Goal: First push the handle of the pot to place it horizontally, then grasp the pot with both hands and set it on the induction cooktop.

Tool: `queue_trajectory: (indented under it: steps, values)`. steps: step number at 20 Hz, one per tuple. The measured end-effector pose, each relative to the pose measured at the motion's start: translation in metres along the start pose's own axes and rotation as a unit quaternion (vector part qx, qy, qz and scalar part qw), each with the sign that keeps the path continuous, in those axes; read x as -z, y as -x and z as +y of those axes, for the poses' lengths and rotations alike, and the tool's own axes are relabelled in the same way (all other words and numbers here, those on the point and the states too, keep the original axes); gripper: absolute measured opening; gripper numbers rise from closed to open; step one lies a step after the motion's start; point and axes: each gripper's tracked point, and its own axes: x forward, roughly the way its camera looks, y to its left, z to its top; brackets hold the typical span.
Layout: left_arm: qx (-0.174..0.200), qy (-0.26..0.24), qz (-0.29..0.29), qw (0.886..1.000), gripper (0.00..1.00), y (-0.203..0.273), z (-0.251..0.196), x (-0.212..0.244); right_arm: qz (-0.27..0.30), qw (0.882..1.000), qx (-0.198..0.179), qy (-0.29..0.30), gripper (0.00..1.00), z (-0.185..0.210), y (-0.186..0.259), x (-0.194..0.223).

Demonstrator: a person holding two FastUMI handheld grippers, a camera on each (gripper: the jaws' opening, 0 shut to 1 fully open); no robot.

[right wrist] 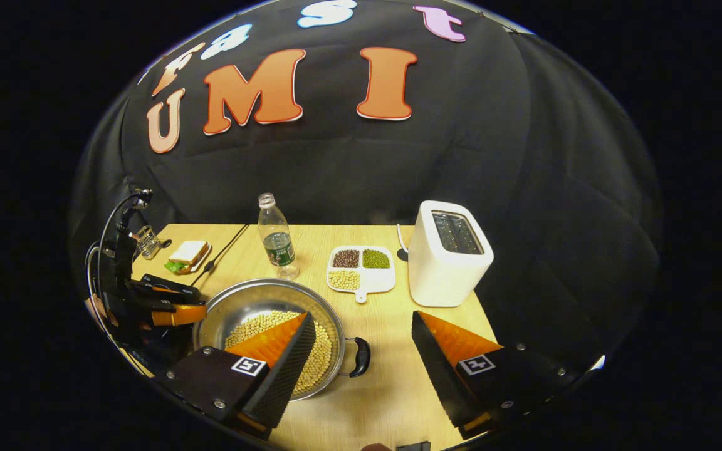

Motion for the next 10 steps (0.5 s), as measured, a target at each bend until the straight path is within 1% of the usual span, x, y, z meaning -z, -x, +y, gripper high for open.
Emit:
queue_trajectory:
  steps: [4, 5, 7, 8, 10]
  values:
    - [-0.009, 0.007, 0.023, 1.000, 0.99, -0.020, 0.002, 0.012, 0.058, 0.998, 0.000, 0.002, 0.96, 0.010, -0.035, 0.045]
    - [-0.013, 0.008, 0.027, 1.000, 1.00, -0.025, 0.004, 0.014, 0.073, 0.997, 0.002, 0.003, 0.96, 0.011, -0.042, 0.057]
    - [-0.014, 0.016, 0.033, 0.999, 0.98, -0.030, 0.003, 0.016, 0.094, 0.996, 0.008, 0.004, 0.96, 0.011, -0.056, 0.077]
    - [-0.014, 0.018, 0.036, 0.999, 0.99, -0.031, 0.002, 0.020, 0.100, 0.995, 0.011, 0.003, 0.96, 0.010, -0.062, 0.085]
    - [-0.016, 0.021, 0.042, 0.999, 0.94, -0.033, 0.002, 0.026, 0.117, 0.993, 0.010, -0.005, 0.96, 0.010, -0.069, 0.100]
